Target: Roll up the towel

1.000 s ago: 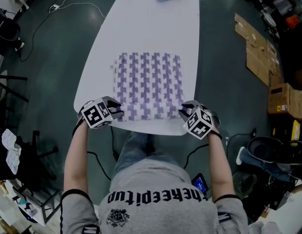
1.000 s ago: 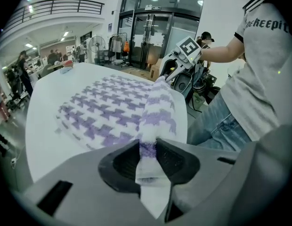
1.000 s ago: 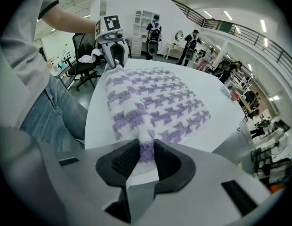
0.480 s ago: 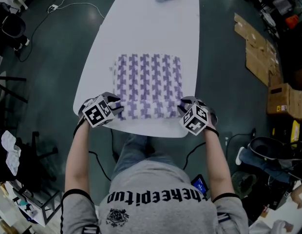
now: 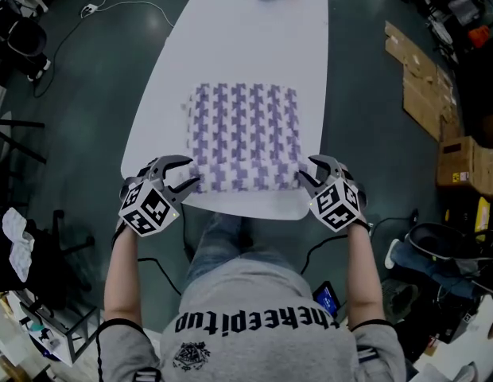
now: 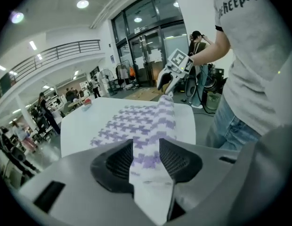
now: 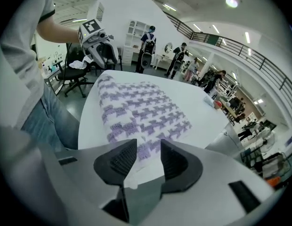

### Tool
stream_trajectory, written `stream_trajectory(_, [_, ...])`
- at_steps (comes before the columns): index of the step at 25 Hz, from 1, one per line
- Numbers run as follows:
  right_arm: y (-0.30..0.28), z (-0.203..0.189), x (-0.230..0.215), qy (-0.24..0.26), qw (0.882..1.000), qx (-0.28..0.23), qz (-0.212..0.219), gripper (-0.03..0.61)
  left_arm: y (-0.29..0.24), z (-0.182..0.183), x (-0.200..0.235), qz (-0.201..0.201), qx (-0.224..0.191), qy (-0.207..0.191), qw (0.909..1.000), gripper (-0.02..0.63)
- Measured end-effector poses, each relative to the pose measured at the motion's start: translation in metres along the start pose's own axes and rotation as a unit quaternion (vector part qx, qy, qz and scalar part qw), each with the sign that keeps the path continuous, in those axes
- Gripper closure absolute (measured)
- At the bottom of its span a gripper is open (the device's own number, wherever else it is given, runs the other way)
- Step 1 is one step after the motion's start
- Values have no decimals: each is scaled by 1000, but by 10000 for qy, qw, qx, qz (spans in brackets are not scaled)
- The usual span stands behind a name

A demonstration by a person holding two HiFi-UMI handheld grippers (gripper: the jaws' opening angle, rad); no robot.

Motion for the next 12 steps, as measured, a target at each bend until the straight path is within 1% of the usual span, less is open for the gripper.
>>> stream_trajectory(2, [9, 4, 12, 162, 9998, -117, 75, 436, -12, -3, -21, -174, 222, -129, 9995, 454])
stream_trajectory(5, [11, 4, 45, 580, 9977, -197, 299, 408, -33, -19, -41, -349, 512, -17, 9981, 432])
stream_trajectory(7, [4, -5, 62, 870, 9953, -99, 421, 383, -46, -28, -44, -377, 702, 98, 9968, 406])
stream_trajectory(9, [-3, -20, 69, 1136, 9923, 82, 480, 367, -57, -34, -43, -383, 931, 130, 9948, 389])
stream_trajectory(12, [-16, -36, 65, 1371, 9894, 289, 384, 359, -67, -41, -37, -409, 1152, 141, 9924, 383])
Point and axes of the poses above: the fingertips, and each gripper's own axes: y backward along the fingers, x to its left, z out of its top, the point moved 1 cm from there along y, backward along the fingers, and after that the axes turned 14 degrees about -z, right-handed, at the moved point
